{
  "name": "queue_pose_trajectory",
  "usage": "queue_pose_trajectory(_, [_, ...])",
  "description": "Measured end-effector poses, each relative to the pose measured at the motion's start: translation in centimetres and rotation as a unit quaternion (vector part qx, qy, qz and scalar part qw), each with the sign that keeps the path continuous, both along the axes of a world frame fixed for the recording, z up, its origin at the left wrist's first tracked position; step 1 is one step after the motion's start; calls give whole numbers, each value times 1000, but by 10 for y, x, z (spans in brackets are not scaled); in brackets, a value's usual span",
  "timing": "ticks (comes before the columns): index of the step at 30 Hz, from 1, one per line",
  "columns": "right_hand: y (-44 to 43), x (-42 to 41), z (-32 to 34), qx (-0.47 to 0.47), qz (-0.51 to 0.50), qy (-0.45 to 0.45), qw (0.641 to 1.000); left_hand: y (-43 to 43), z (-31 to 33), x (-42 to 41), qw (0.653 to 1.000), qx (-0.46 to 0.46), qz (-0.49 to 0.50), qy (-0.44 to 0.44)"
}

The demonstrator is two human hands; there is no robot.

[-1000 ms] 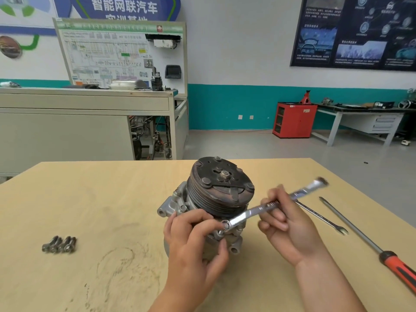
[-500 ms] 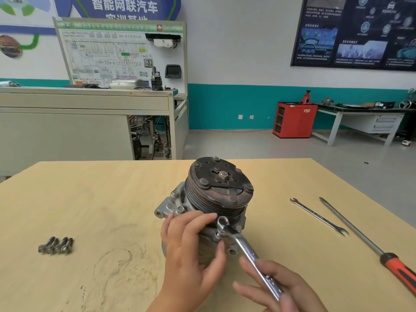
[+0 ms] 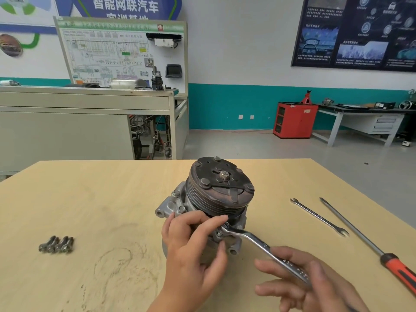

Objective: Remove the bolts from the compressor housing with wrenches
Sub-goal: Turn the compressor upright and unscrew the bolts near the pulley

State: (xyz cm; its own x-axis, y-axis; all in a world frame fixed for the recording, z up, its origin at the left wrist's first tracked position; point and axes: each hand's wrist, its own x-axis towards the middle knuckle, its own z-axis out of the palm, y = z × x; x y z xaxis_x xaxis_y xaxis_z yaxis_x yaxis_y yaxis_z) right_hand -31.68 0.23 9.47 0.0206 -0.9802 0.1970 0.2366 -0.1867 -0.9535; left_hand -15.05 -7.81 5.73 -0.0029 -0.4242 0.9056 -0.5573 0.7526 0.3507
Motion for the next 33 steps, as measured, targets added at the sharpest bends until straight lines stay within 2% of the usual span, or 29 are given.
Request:
queue_pose_trajectory(2, [-13, -8, 5, -6, -4, -11, 1000, 1, 0, -1, 1000, 4, 0, 4])
queue_pose_trajectory(9, [-64, -10, -3, 107, 14, -173, 979, 0, 0, -1, 1000, -1, -11, 5])
queue_pose_trajectory(12, [-81, 4, -7, 117, 14, -214, 970, -1, 0, -2, 1000, -6, -18, 5])
queue_pose_trajectory(16, [-85, 11, -7, 79, 24, -270, 959, -2, 0, 0, 1000, -9, -24, 1])
queue_pose_trajectory(19, [-76, 4, -18, 13, 27, -322, 946, -2, 0, 1, 999, -14, -29, 1])
queue_pose_trajectory(20, [-72, 3, -24, -23, 54, -362, 930, -2, 0, 1, 1000, -14, -28, 2])
queue_pose_trajectory(21, [-65, 5, -26, -71, 120, -421, 896, -2, 0, 1, 1000, -12, -26, 4])
queue_pose_trajectory(22, [-58, 7, -24, -92, 135, -449, 879, -1, 0, 2, 1000, -9, -25, 8])
queue_pose_trajectory(23, [-47, -1, -18, -65, 47, -429, 900, -1, 0, 2, 1000, -6, -26, 10])
queue_pose_trajectory(24, [-38, -4, -24, -61, 36, -433, 899, 0, 1, 2, 1000, -3, -28, 11])
queue_pose_trajectory(26, [-25, -1, -15, -52, 35, -375, 925, 1, 1, 2, 999, 0, -31, 11])
queue_pose_trajectory(27, [-20, 5, -5, -30, 16, -315, 949, 1, 2, 2, 999, 1, -31, 11])
queue_pose_trajectory(28, [-21, 8, -7, -31, 38, -220, 974, 1, 2, 2, 999, 2, -31, 10])
queue_pose_trajectory(29, [-18, 9, -7, 24, 112, -204, 972, 1, 2, 3, 999, 4, -31, 9])
queue_pose_trajectory(31, [-9, 17, -2, 94, 33, -124, 987, 1, 2, 3, 1000, 6, -30, 6])
queue_pose_trajectory(33, [-1, 23, 7, 62, 30, -78, 995, 1, 2, 3, 1000, 6, -28, 2])
